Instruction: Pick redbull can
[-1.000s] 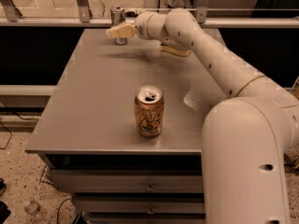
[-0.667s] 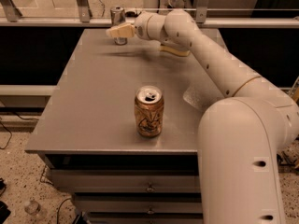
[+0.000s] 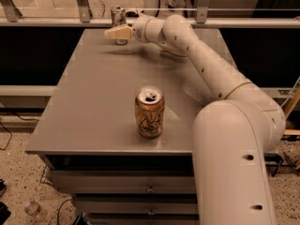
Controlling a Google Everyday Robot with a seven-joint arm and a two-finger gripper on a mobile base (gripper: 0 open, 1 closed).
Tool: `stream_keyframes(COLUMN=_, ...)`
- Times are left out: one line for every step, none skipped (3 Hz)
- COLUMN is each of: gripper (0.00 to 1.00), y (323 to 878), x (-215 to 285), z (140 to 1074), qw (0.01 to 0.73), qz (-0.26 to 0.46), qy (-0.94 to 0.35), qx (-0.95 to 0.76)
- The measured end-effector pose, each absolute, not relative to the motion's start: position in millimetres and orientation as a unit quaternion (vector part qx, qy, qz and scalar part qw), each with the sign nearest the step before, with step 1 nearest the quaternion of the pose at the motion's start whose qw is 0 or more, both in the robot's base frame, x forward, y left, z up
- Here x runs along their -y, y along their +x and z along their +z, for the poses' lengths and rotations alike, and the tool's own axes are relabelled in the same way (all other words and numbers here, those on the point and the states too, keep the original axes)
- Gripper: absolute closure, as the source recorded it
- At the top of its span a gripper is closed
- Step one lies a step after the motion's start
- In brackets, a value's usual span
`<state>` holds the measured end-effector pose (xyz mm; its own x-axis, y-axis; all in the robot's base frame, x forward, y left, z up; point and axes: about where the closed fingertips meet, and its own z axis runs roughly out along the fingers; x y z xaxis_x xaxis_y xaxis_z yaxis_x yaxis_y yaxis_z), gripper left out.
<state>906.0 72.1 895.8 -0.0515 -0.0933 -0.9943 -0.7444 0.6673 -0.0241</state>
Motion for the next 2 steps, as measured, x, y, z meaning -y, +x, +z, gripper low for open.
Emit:
stream_keyframes(gripper=0.18, y=908.8, x=-79.0, z=896.4, qw=0.616, qz=0.263, qy=-0.319, qx=-0.67)
stream_keyframes(gripper=0.41, y=908.4, x=-81.9, z=895.4, qw=0.615, qz=0.265, qy=-0.319, qx=-0.67)
